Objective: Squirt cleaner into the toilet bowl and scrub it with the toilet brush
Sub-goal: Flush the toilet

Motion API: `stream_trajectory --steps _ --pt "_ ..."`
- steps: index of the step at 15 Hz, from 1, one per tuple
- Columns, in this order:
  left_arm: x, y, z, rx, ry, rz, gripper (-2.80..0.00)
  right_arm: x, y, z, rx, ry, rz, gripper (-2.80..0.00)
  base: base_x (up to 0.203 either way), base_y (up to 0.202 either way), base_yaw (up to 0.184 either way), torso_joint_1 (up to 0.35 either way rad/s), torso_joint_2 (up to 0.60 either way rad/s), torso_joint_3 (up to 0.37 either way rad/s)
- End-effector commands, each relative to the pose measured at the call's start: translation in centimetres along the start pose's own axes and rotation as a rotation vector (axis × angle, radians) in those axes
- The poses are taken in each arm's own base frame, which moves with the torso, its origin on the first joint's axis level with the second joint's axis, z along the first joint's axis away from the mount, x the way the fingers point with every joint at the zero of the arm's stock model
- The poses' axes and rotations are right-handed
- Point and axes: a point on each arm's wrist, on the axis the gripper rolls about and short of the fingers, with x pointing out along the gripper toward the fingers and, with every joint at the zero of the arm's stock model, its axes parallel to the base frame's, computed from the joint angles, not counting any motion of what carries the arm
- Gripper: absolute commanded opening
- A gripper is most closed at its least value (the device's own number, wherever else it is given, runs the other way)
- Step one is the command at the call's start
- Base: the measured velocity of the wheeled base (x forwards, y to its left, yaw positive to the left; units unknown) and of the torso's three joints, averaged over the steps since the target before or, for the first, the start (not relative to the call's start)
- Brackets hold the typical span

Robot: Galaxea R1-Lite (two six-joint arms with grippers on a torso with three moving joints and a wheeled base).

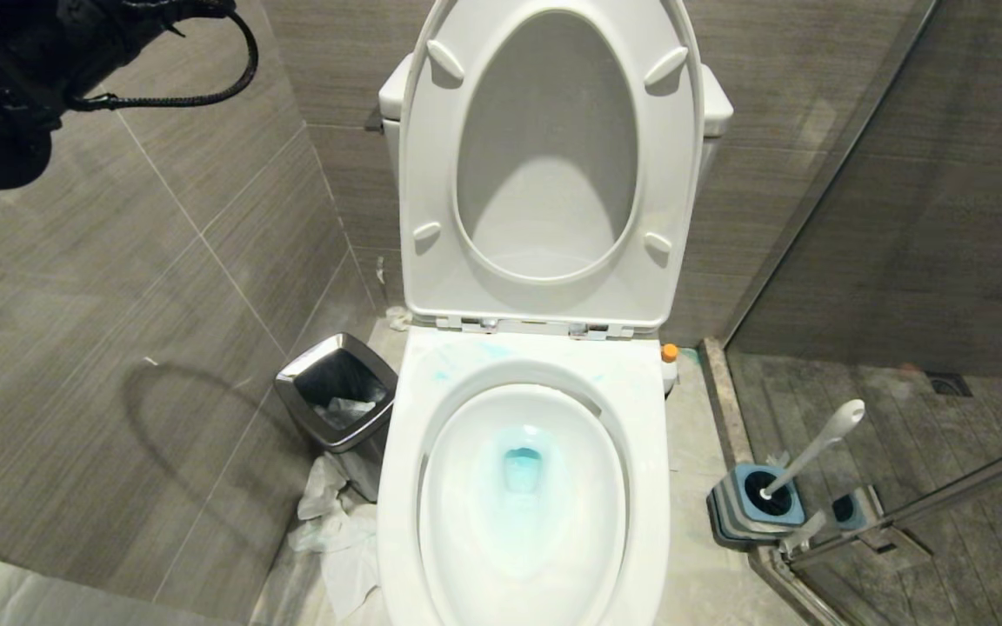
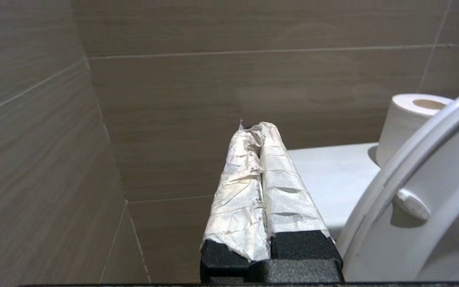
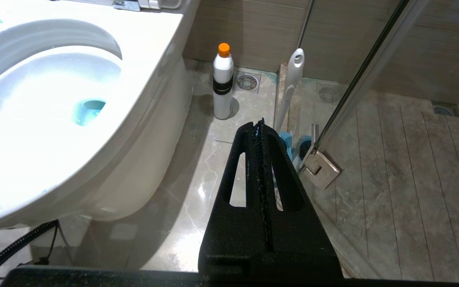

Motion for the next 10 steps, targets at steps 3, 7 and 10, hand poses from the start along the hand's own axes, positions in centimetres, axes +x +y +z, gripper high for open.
stream_trajectory --steps 3,7,10 --pt "0.06 -0.10 0.00 -0.024 -0.013 0.019 -2.80 0.08 0.00 -0.34 0.000 0.011 0.000 -2.80 0.000 0.000 0.000 0.000 0.00 0.000" --pt "-0.03 -0.16 0.16 -0.052 -0.011 0.020 -2.80 0.08 0.00 -0.34 0.000 0.011 0.000 -2.80 0.000 0.000 0.000 0.000 0.00 0.000" --pt "-0.12 -0.11 0.40 -0.054 -0.015 0.023 -2.80 0.07 0.00 -0.29 0.000 0.010 0.000 -2.80 0.000 0.000 0.000 0.000 0.00 0.000"
